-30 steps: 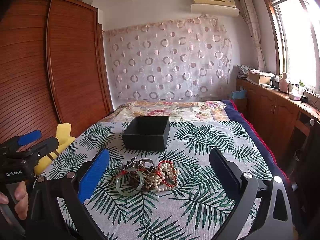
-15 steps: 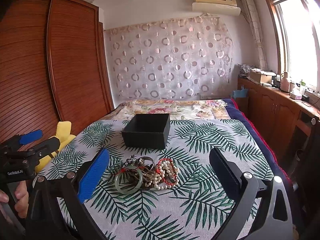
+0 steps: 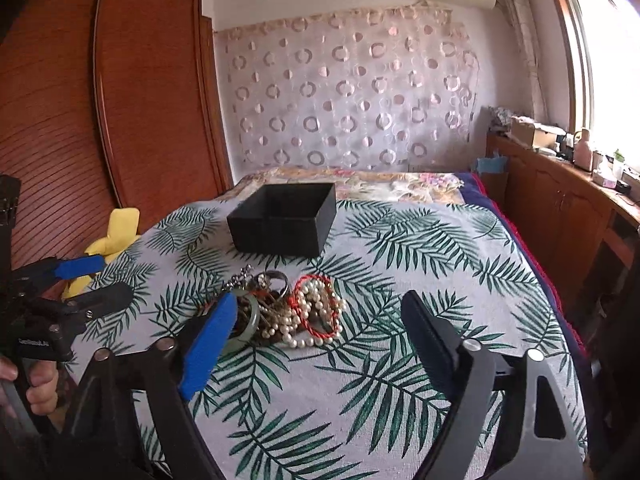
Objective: Organize jewelry
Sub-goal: 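Move both tools down toward the jewelry pile beside the black box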
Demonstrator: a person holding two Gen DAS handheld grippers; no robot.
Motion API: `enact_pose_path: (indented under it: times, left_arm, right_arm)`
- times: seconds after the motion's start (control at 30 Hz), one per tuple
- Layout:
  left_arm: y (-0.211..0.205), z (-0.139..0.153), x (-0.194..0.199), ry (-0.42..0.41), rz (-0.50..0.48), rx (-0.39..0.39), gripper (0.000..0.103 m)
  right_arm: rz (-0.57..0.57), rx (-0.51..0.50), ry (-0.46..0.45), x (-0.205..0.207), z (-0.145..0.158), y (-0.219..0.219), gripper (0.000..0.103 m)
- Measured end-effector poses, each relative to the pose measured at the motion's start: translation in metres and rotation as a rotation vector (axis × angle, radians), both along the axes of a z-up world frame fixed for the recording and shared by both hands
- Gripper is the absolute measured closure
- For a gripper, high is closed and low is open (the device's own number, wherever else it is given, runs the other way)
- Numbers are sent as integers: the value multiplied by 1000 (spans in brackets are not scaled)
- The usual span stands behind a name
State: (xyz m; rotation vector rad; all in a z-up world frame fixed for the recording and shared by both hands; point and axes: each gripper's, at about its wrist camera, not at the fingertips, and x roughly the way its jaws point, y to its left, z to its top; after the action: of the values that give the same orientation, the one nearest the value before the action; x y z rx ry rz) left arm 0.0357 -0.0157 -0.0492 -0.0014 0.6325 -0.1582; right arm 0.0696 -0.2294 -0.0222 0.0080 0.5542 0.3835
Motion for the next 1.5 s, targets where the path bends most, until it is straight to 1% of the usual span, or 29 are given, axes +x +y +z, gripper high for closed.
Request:
enact_pose_path:
  times: [0.17, 0.33, 0.4, 0.47, 0.53, 0.57, 0.63, 0.83, 0.93, 1.03, 1.17, 1.2, 1.23, 1.33, 1.47, 1.5]
  left_arm:
    - [-5, -13, 8, 37, -45, -18, 7]
    - [-10, -26, 25, 96, -95, -50, 7]
    - [-12, -31, 33, 117, -111, -62, 8]
    - [-16, -35, 38, 137, -127, -58, 15]
    - [-19, -40, 45, 163, -148, -66, 18]
    - [-21, -43, 48, 177, -154, -70, 21]
    - [-25, -48, 53, 199, -165, -70, 23]
    - [-38, -53, 66, 231, -199, -54, 23]
    - [-46, -58, 70, 245, -208, -31, 26]
    - [-51, -62, 76, 257, -206, -6, 26]
    - [-54, -66, 81, 260, -207, 16, 28]
    - [-55, -66, 80, 258, -203, 27, 34]
    - [-54, -66, 80, 255, -203, 36, 34]
    - [-50, -65, 76, 246, -210, 26, 34]
    - [-39, -58, 68, 222, -200, -3, 34]
    - [-36, -57, 65, 217, -195, -9, 34]
  right_arm:
    - [22, -3, 6, 4, -5, -3, 19]
    - [57, 5, 19, 10, -8, -4, 19]
    - [64, 3, 26, 14, -11, -5, 22]
    - [65, -4, 37, 18, -15, -5, 26]
    - [62, -6, 52, 22, -18, -7, 29]
    - [61, -4, 60, 24, -20, -8, 29]
    - [54, -6, 65, 27, -22, -11, 29]
    - [52, -12, 97, 33, -28, -16, 29]
    - [70, -9, 118, 36, -31, -14, 29]
    - [82, -14, 117, 38, -30, -12, 30]
    - [95, -5, 125, 40, -29, -12, 36]
    - [96, -6, 126, 40, -29, -12, 38]
    - [99, -10, 128, 40, -29, -11, 40]
    - [108, -16, 136, 42, -30, -9, 43]
    - [131, -31, 149, 46, -31, -2, 55]
    - [141, -33, 156, 48, -32, 1, 60]
